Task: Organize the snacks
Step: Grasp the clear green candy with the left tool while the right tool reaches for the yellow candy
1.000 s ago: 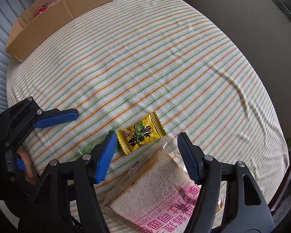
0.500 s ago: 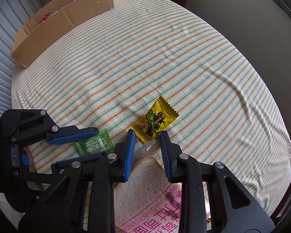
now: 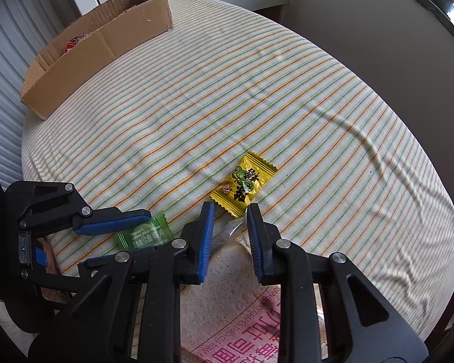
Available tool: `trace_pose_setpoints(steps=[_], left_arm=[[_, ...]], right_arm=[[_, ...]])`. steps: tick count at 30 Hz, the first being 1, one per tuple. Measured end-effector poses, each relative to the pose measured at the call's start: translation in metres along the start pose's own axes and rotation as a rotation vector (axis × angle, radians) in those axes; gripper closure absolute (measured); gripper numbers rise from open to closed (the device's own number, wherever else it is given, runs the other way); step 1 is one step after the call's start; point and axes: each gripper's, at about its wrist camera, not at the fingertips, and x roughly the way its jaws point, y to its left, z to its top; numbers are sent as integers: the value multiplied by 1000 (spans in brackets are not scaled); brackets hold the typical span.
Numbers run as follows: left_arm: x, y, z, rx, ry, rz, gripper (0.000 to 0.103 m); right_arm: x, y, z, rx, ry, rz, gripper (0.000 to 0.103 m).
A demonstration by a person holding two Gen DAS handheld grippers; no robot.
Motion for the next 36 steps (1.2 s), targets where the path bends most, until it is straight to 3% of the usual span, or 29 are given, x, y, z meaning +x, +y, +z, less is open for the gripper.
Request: trace_pose_setpoints(steps=[8,12,21,23,24,25,26,30,32,33,34,36], left_arm=[[-7,4,2,-11,-10,-3,84],[-9,6,4,-18,-17,-11,84],[-12,18,4,-40,-16,-17,84],[-12,21,5,-45,-17,-18,84],[-13,20,4,-48,-18,-18,84],[-14,20,4,-49,-19,-20,84],[-14,21,4,-50,-21,-21,84],[-16,23,4,-55,-23,-26,84],[-18,24,3,-56,-24,-26,84],[-18,25,3,-57,-25,-25,84],[-19,26,2,-59,-25,-23,84],[-19,28,2,-66,-25,-21,84]], right_arm=[[-1,16,0,14,30,-12,80],[6,12,11,74,5,-27,65],[18,13,31,104,23,-36,65],[17,11,32,120,29,-14,55],[17,9,33,130,33,2,41],[17,8,34,140,29,6,34],[19,6,37,147,26,6,34],[27,8,47,165,18,-4,36],[35,9,55,153,22,-40,47],[37,11,58,146,22,-60,59],[37,13,60,139,21,-69,77],[38,16,63,131,18,-74,79]])
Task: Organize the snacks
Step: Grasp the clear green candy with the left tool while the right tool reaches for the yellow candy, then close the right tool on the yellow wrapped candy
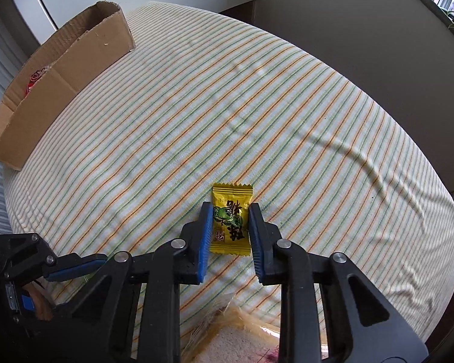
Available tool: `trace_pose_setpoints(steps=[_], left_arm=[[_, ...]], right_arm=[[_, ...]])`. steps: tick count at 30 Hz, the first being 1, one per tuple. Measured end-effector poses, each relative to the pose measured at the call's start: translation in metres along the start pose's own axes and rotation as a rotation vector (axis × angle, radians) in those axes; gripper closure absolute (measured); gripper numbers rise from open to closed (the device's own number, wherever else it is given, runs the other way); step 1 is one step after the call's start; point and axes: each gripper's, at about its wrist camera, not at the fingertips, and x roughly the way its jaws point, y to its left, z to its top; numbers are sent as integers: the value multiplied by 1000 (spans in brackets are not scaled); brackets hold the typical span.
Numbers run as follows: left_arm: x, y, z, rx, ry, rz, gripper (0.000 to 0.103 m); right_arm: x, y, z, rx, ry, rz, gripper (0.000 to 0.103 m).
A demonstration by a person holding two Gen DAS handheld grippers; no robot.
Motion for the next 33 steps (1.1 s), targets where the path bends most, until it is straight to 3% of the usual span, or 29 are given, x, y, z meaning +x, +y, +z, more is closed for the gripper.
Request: trace_pose_setpoints(steps=[6,13,18,27,33], left_arm=[[0,-1,0,4,0,0,84],[0,-6,2,27,3,-3,84],[-12,-9,13,39,-38,-3,84],[-81,-42,62,141,-225,-44,84],[-120,-63,68,185,-308,-66,84]], right_arm=[[0,7,-3,-6,-36,-38,80],[-38,1,-26,82,-180,-42,80],[-67,-6,-49,178,-286,-42,80],[-188,-14,-83,271,-524,-117,80],[-222,4,-102,264,-553,-143,80]])
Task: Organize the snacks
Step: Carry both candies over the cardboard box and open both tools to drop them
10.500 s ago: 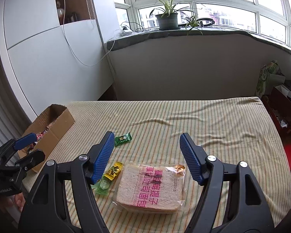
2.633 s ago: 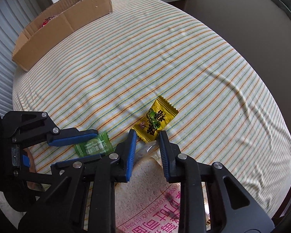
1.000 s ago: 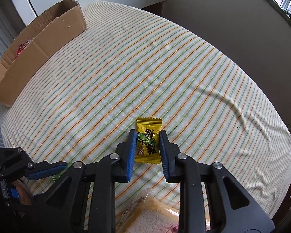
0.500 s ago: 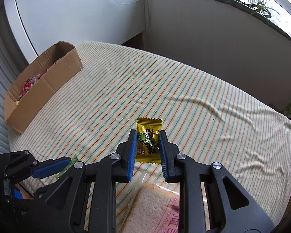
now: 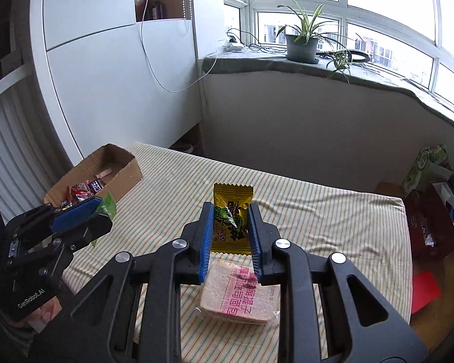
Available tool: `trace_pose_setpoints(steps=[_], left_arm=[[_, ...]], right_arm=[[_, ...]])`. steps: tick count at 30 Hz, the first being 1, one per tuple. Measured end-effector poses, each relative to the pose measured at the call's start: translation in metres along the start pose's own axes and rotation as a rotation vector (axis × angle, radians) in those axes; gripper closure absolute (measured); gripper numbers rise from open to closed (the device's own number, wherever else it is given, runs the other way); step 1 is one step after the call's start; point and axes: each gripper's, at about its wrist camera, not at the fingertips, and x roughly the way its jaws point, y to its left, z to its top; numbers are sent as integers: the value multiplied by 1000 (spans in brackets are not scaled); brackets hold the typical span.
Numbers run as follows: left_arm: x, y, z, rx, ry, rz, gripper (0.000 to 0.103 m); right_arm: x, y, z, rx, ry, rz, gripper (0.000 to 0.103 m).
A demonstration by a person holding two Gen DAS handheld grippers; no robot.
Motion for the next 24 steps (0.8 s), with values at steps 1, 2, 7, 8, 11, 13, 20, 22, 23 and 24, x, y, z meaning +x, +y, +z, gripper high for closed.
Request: trace_pose_setpoints(steps=[1,2,7,8,11,13,20,22,23,24], left_arm=[[-3,-1,0,2,-2,-2,84],[-5,0,-1,2,-3,-3,84],[-16,8,-3,-15,-19,-6,84],[-17,12,-3,-23,-21,-5,84],[-21,26,-3,-41,-32,7,84],[-26,39,-3,-57,-42,20,84],[-47,95,-11,-128,-65,90,84],[-54,116,-16,-156,-68,117,84],[-57,126,-18,-171,-69,131,84],[-61,137,-21,-187,-70,147,84]], right_arm=[[-3,1,-1,-4,2,-3,80],[-4,4,-4,-5,3,-6,80],[-7,11,-3,8,4,5,80],[-7,13,-4,9,5,11,80],[1,30,0,-2,14,33,80],[9,45,4,-14,22,52,80],[59,120,20,-85,74,149,80],[75,146,24,-112,89,186,80],[84,160,25,-126,99,205,80],[93,174,27,-141,107,225,80]])
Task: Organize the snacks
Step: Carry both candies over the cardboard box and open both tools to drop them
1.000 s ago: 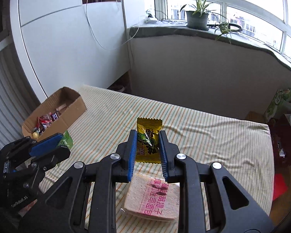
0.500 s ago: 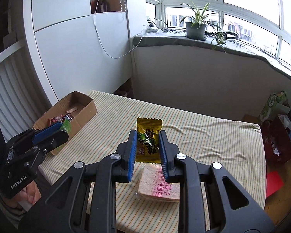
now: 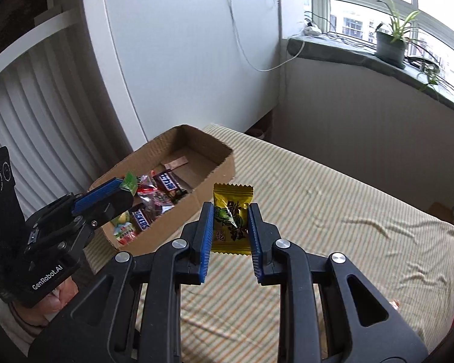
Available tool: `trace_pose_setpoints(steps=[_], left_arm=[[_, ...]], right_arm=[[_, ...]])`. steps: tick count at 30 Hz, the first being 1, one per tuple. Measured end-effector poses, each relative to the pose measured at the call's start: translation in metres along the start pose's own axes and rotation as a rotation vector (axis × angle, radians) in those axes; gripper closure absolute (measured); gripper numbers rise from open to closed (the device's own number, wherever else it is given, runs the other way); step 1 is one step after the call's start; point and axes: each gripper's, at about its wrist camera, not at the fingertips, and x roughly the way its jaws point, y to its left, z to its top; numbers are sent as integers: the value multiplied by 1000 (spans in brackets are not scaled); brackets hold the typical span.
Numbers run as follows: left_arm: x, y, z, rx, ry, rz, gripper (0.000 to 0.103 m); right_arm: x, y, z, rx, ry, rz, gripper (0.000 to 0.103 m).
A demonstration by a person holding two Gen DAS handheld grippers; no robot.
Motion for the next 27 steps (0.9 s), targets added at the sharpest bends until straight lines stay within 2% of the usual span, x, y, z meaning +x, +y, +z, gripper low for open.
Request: trace_pose_setpoints(steps=[7,12,16,25,26,27], left_arm=[[-15,82,-5,-78,3,180,84],[-22,113,-4,-80,4,280,84],[-17,121,-4,-76,3,294,84],[8,132,-10,-98,46,271,84],[12,133,-11,-99,56,270,84],[17,134,-12,-99,69,266,83]], right_arm=[[63,74,25,-90,41,133,80],[85,92,33,-108,54,156,80],[98,93,40,-115,70,154,80],[136,81,51,-102,106,155,79],[140,80,51,-100,110,155,78],[145,79,51,-98,123,161,68]])
